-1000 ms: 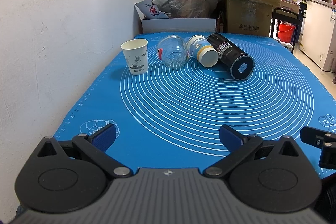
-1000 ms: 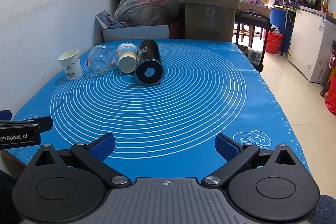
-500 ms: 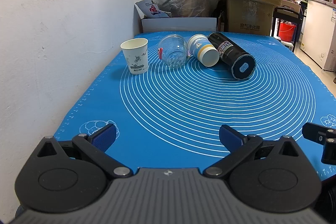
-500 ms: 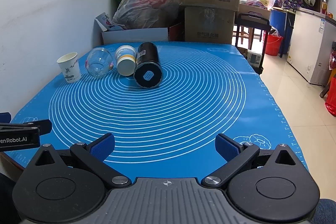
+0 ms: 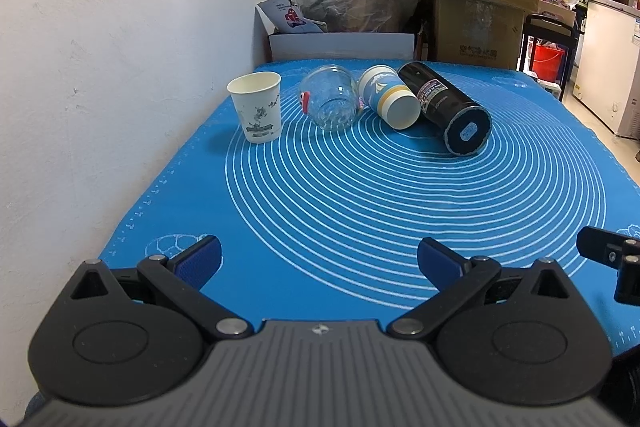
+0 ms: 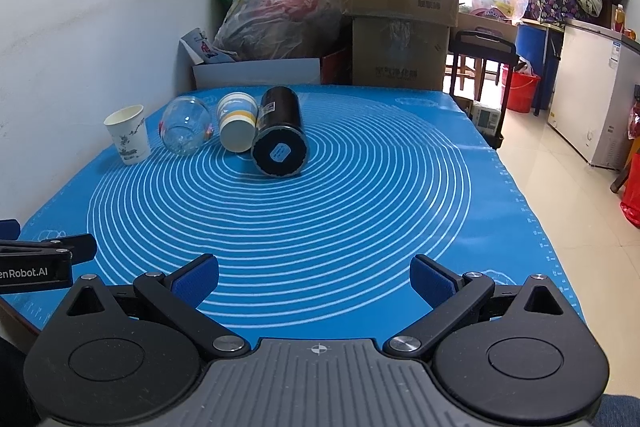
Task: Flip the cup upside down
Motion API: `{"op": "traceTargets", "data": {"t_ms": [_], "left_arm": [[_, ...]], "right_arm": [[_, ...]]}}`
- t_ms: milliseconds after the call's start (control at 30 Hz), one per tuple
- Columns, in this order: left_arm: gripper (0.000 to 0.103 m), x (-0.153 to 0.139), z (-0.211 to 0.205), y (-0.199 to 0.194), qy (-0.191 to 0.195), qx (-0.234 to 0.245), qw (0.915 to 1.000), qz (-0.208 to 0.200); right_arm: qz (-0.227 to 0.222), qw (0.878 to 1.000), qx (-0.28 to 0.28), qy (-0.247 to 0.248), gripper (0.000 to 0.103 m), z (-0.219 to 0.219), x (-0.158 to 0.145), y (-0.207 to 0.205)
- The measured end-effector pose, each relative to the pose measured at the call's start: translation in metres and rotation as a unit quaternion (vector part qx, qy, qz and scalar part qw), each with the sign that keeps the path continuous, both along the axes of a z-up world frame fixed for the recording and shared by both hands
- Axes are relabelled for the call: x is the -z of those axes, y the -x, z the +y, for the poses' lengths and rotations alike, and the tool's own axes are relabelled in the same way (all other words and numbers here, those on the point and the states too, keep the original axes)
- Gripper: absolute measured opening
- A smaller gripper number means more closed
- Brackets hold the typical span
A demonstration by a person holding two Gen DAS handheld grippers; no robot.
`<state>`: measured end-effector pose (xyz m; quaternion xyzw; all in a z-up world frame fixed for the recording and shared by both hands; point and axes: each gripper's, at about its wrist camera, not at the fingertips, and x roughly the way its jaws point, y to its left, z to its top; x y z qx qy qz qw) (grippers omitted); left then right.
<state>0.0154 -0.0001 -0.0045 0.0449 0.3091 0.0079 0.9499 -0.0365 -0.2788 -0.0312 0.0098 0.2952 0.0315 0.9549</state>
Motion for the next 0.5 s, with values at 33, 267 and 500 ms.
{"op": "traceTargets", "data": {"t_ms": [33,267,500], "left_arm": [[0.103,0.000,-0.001,-0.002,-0.002,0.001,1.0000,-0.002],[0.103,-0.008,-0.006,-0.036,-0.021,0.005,0.9994,-0.028],[0.103,-0.019,-0.010,-0.106,-0.016,-0.001,0.9987,-0.048]], "right_arm": [[0.000,1.000,0.000,-0.001,0.103,0.000,0.000,-0.001],[0.007,1.000,0.002,-0.013,0.103,-0.005,0.006,-0.016],[0.012,1.000,0.012,-0.008,0.103,-0.012,0.011,-0.034]]}}
